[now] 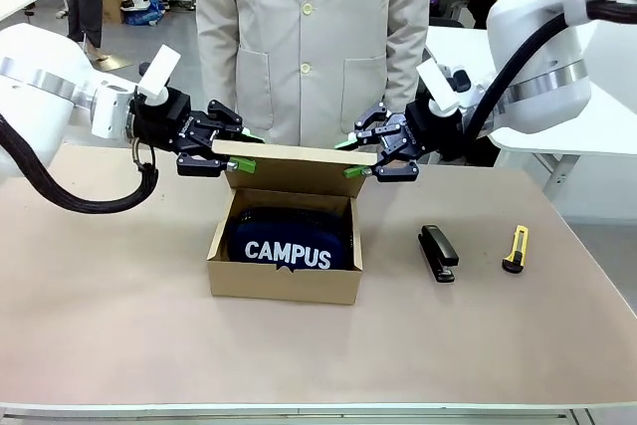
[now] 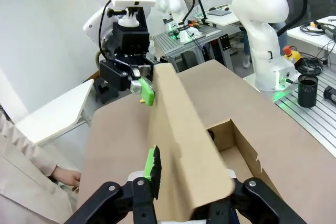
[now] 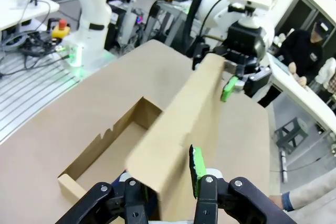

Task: Pack the item into the box.
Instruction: Close the Mailer Box.

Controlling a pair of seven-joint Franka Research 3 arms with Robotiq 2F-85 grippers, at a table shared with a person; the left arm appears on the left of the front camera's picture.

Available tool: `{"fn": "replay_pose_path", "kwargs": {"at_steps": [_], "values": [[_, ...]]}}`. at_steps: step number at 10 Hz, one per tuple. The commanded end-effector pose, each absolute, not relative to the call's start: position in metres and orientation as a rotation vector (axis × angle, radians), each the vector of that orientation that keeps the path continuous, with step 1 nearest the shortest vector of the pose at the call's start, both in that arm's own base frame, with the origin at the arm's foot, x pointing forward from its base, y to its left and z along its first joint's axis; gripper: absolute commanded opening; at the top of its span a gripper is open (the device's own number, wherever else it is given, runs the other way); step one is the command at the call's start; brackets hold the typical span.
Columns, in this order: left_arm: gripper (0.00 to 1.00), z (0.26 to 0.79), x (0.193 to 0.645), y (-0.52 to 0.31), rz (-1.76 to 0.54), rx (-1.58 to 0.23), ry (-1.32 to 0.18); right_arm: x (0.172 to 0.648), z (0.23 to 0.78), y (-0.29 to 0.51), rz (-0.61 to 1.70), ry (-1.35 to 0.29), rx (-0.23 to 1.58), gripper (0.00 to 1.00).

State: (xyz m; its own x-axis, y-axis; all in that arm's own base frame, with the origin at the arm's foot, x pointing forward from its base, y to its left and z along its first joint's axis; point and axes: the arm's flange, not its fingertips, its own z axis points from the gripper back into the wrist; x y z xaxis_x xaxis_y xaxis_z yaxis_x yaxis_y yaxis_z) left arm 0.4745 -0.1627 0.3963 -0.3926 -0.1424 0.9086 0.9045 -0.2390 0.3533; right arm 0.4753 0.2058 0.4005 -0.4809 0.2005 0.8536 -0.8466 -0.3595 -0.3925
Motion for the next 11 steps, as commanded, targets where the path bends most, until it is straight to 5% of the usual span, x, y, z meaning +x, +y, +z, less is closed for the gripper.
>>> {"fn": "replay_pose_path", "kwargs": {"at_steps": [1,4,5,6,7,11], "values": [[0.45,0.373,0.458,-0.158,-1.829,-0.993,-1.202,0.462,0.393,0.205,1.959,-1.168,0.9,0.41],[0.45,0.365,0.449,-0.155,-1.854,-0.997,-1.175,0.46,0.39,0.206,1.972,-1.17,0.906,0.41],[0.48,0.365,0.451,-0.155,-1.846,-0.989,-1.171,0.46,0.39,0.205,1.977,-1.147,0.919,0.55],[1.0,0.366,0.451,-0.154,-1.843,-1.002,-1.174,0.46,0.391,0.204,1.97,-1.143,0.92,0.91],[1.0,0.368,0.451,-0.154,-1.85,-0.999,-1.169,0.458,0.393,0.202,1.969,-1.135,0.917,1.0],[1.0,0.376,0.443,-0.139,-1.896,-1.023,-1.111,0.45,0.401,0.186,1.985,-1.055,0.912,1.0]]}}
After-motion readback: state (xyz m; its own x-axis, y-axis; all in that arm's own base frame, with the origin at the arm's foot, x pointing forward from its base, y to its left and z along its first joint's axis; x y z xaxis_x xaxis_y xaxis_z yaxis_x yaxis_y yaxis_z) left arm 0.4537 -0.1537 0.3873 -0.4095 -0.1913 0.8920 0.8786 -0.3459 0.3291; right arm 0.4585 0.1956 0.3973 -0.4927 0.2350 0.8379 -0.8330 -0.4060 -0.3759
